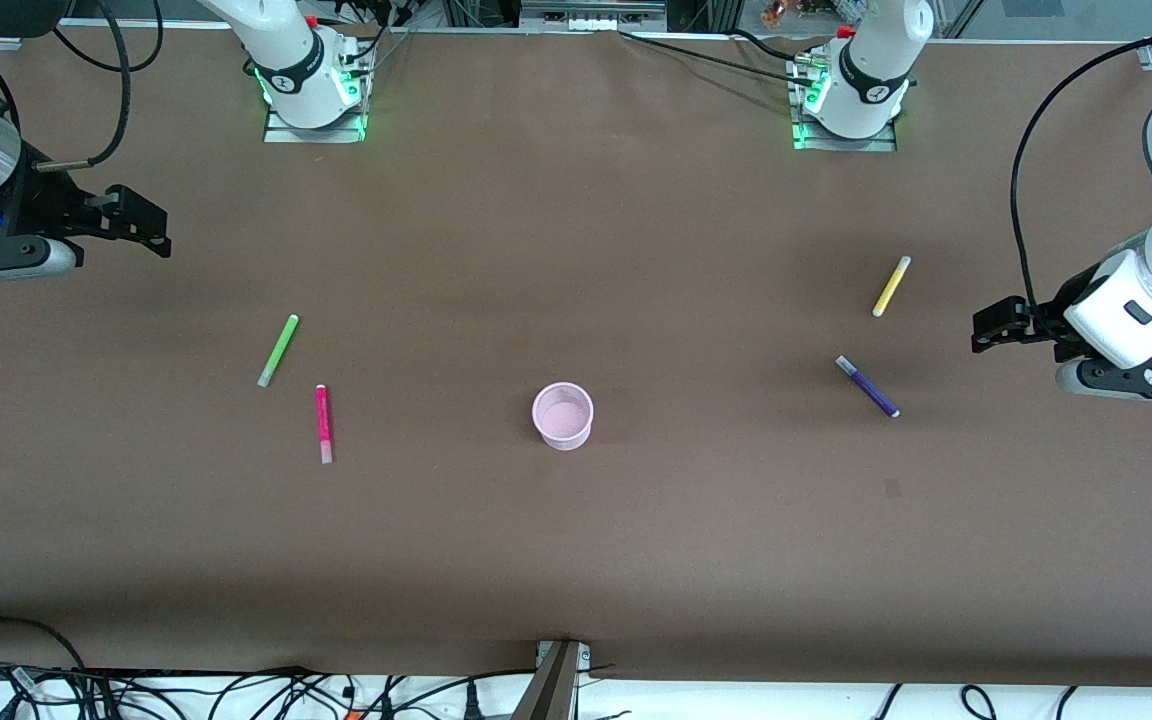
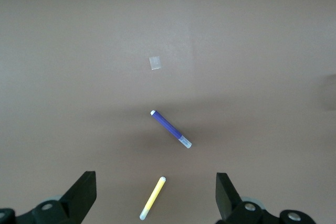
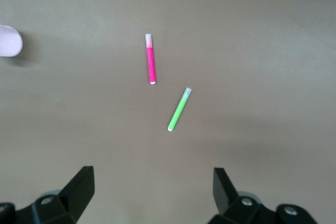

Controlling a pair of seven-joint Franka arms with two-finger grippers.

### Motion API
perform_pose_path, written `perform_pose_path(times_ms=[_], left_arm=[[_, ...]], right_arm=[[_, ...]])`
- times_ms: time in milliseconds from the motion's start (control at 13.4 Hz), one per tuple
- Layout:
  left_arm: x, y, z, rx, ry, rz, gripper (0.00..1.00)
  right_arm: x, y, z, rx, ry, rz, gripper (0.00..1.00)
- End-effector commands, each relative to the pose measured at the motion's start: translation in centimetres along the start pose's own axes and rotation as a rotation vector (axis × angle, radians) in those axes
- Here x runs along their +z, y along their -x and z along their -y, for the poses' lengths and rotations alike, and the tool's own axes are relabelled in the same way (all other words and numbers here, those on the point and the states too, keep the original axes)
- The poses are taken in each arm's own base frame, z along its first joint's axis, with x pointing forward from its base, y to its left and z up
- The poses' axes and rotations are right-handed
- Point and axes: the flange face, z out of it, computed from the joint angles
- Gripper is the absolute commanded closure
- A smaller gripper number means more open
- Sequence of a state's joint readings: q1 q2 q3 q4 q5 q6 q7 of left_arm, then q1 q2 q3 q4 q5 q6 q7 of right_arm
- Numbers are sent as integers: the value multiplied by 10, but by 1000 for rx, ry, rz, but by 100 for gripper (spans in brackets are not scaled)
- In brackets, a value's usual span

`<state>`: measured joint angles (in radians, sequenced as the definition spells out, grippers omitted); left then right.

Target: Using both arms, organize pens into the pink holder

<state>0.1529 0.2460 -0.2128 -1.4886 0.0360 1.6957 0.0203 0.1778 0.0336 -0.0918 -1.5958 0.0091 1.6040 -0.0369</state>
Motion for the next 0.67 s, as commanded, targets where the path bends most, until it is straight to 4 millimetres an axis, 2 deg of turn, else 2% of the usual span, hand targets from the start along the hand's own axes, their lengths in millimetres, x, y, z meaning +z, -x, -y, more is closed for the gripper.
perform_pose_path(times_ms=[0,298,447,596], left_arm=[[-9,4,-3,-8,11,-1,0],[-3,3,1,-14,11,10,0],[21,-3,4,-79,14,47,0],[57,-15,7,-130,23,94,0]], right_arm=[[-6,-2,4,-2,8,-22,0],[-5,-2,3,0,8,-22,0],[-5,-3,4,-2,9,-20,0],[-5,-2,4,-2,7,-21,0]])
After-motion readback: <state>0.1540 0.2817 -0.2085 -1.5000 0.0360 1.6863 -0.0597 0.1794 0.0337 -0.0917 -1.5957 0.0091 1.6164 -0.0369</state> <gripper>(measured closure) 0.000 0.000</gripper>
